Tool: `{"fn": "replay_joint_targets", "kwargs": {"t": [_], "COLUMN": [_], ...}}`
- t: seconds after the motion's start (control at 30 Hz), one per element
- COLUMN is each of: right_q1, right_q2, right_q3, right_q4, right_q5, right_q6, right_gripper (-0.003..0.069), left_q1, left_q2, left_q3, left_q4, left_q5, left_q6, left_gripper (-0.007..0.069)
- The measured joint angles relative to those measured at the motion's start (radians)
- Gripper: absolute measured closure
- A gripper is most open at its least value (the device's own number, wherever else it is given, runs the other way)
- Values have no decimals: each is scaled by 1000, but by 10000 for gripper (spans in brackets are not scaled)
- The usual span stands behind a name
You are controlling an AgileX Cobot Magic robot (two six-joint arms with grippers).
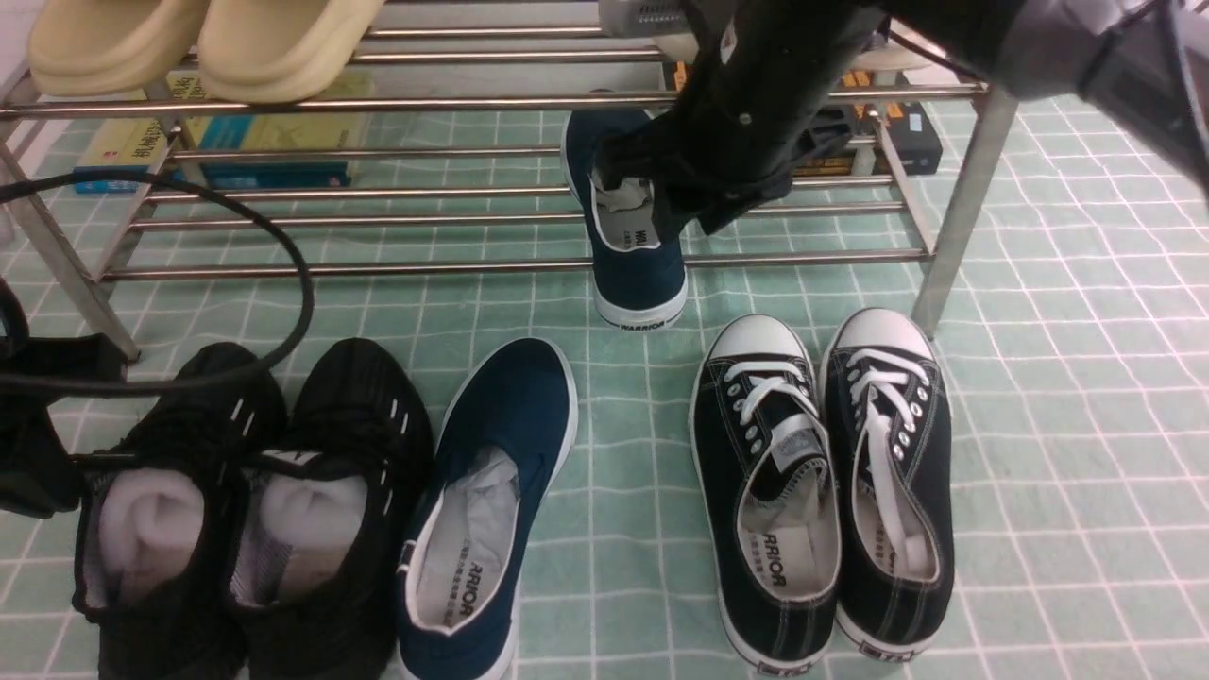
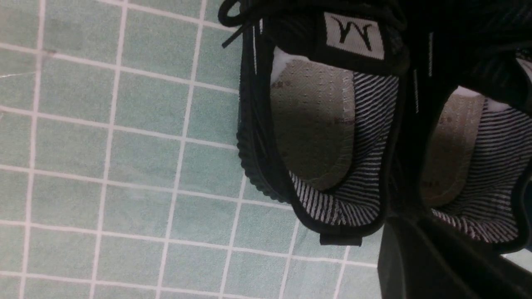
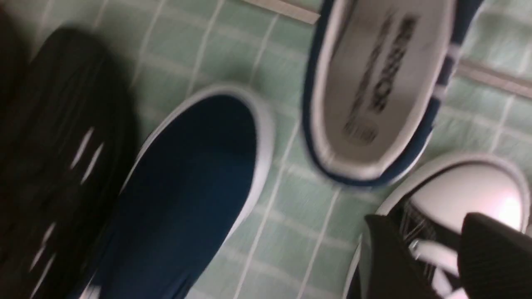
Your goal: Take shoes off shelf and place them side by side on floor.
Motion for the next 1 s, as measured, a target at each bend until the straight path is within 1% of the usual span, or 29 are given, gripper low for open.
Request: {"fn": "replay_joint_targets", "kwargs": {"t": [0.07,0.1,0.17,0.27,0.3,0.4,0.53,0.6,0.63,0.7,0.73,0.77,0.8,0.83,0.87,0.97,1.0], "right_q1": [1,1,1,1,1,1,1,1,1,1,1,1,1,1,1,1,1], "right_q2": [13,37,59,89,91,120,149,160,165,167,167,160,158,133,129,49,21], "right_q3": [-3,-4,-4,-4,-5,-6,-8,-8,-8,-9,-9,-11,-11,-11,-11,-11,-10], "right_q4": [-28,-78,-114,-136,-137,-150,-163,-163,-166,-168,-168,-163,-162,-141,-133,-67,-58], "right_q5": [-15,-43,-77,-146,-151,-234,-280,-281,-281,-268,-264,-239,-231,-160,-150,24,46], "right_q6": [31,89,133,189,192,228,236,238,239,239,239,234,232,207,204,174,170], "right_gripper": [356,332,314,298,298,295,302,341,380,494,508,608,613,621,620,619,619], "left_q1": [0,0,0,0,0,0,0,0,0,0,0,0,0,0,0,0,0], "left_q2": [0,0,0,0,0,0,0,0,0,0,0,0,0,0,0,0,0], "left_q3": [0,0,0,0,0,0,0,0,0,0,0,0,0,0,0,0,0], "left_q4": [0,0,0,0,0,0,0,0,0,0,0,0,0,0,0,0,0], "left_q5": [-2,-3,-4,-10,-10,-13,-25,-29,-30,-30,-30,-32,-33,-37,-37,-40,-40], "left_q6": [0,0,0,0,0,0,0,0,0,0,0,0,0,0,0,0,0], "left_gripper": [562,556,552,545,545,536,534,532,530,527,527,525,524,520,519,517,515]}}
